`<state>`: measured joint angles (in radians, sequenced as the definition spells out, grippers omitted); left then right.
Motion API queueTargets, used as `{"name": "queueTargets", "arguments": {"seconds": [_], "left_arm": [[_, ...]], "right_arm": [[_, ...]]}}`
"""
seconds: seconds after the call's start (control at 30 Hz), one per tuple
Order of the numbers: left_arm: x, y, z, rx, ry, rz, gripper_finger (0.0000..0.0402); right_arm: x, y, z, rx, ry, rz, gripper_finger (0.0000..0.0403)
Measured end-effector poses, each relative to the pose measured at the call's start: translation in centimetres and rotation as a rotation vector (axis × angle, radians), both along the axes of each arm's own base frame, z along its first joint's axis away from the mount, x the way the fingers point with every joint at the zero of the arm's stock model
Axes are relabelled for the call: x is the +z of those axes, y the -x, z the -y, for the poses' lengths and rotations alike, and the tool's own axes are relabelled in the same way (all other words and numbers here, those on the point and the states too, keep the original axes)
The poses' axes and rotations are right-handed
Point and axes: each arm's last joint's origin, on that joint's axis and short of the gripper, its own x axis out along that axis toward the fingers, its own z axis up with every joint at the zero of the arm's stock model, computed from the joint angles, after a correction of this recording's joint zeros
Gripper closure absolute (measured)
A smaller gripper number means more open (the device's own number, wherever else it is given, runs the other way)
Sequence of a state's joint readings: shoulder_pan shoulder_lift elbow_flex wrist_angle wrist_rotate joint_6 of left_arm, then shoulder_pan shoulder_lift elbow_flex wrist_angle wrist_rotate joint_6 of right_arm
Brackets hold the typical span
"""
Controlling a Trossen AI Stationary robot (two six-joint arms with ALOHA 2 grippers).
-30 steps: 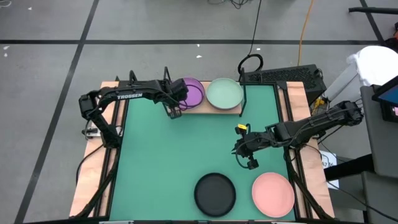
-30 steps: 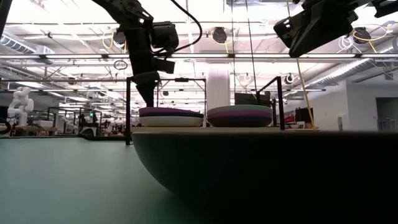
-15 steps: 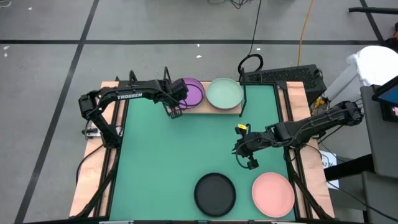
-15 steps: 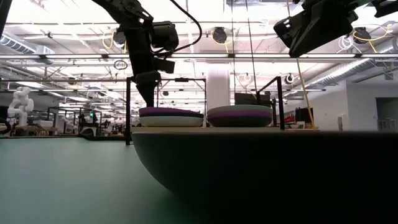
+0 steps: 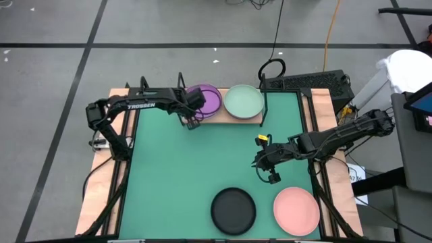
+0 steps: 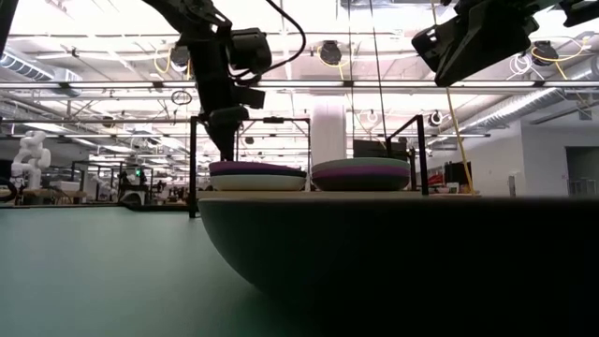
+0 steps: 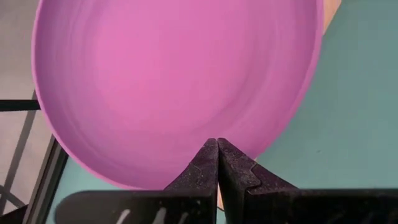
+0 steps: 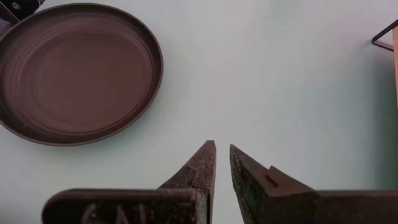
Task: Place and stack plates onto a shelf
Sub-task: Stack the purple plate on top of the dark blue plate on the shelf
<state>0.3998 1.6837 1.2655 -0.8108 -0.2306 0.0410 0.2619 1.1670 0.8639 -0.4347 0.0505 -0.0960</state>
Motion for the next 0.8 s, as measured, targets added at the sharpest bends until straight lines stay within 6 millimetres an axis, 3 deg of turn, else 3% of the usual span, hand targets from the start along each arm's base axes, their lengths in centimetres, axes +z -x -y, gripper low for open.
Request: {"name": "queueTargets", "arguments": {"seconds": [0.53,0.8], "left_arm": [[-0.5,-0.42,-0.15,-0.011,-0.041,-0.017,0.0399],[-0.62,-0.8,0.75,-0.076,-0.056,-0.042,0.0399]], "right_arm": [[0.03,-0.04,-0.01,0.016,0.013,0.008,0.0371],[0.04,-0.03,-0.01,0.024,0.022,0.01,0.0371]]}}
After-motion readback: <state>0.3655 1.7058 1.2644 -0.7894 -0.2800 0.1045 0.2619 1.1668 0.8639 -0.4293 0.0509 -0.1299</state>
